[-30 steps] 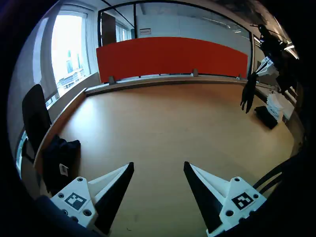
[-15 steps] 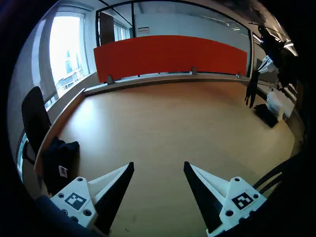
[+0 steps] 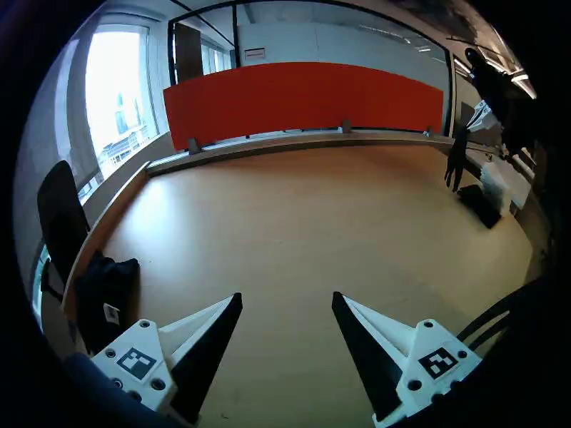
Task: Fold towel
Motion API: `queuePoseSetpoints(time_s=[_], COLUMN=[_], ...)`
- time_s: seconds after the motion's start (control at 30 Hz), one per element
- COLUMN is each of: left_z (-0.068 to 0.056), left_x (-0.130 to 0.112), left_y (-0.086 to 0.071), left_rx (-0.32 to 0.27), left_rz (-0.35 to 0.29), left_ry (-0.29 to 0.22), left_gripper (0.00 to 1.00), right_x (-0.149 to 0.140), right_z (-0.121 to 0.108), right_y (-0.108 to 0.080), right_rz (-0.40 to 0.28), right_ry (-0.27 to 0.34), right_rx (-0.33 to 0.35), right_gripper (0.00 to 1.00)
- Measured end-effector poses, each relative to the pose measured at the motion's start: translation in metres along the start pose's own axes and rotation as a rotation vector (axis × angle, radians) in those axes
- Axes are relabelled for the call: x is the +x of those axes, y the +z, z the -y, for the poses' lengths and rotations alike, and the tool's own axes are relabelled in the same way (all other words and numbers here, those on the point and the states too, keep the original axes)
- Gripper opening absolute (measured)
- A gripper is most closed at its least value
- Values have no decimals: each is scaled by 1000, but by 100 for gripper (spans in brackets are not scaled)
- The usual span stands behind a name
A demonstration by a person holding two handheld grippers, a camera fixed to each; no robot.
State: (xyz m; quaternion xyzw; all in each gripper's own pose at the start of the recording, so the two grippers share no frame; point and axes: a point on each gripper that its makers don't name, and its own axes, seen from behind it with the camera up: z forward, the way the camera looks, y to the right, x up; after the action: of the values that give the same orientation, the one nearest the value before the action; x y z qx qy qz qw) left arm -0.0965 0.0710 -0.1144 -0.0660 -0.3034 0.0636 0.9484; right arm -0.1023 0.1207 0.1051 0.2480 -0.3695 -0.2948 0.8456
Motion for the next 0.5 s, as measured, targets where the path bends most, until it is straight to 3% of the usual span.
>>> queuePoseSetpoints(time_s=[0.5], left_z=[-10], left_x=[6], left_y=[2], left_rx=[-14], left_rz=[2], left_ry=[14], left_gripper=[93], right_x=[-31], right_z=[-15], right_y=[-11], right_rz=[26], right_ry=[36], right_rx=[-14], right_gripper=[2])
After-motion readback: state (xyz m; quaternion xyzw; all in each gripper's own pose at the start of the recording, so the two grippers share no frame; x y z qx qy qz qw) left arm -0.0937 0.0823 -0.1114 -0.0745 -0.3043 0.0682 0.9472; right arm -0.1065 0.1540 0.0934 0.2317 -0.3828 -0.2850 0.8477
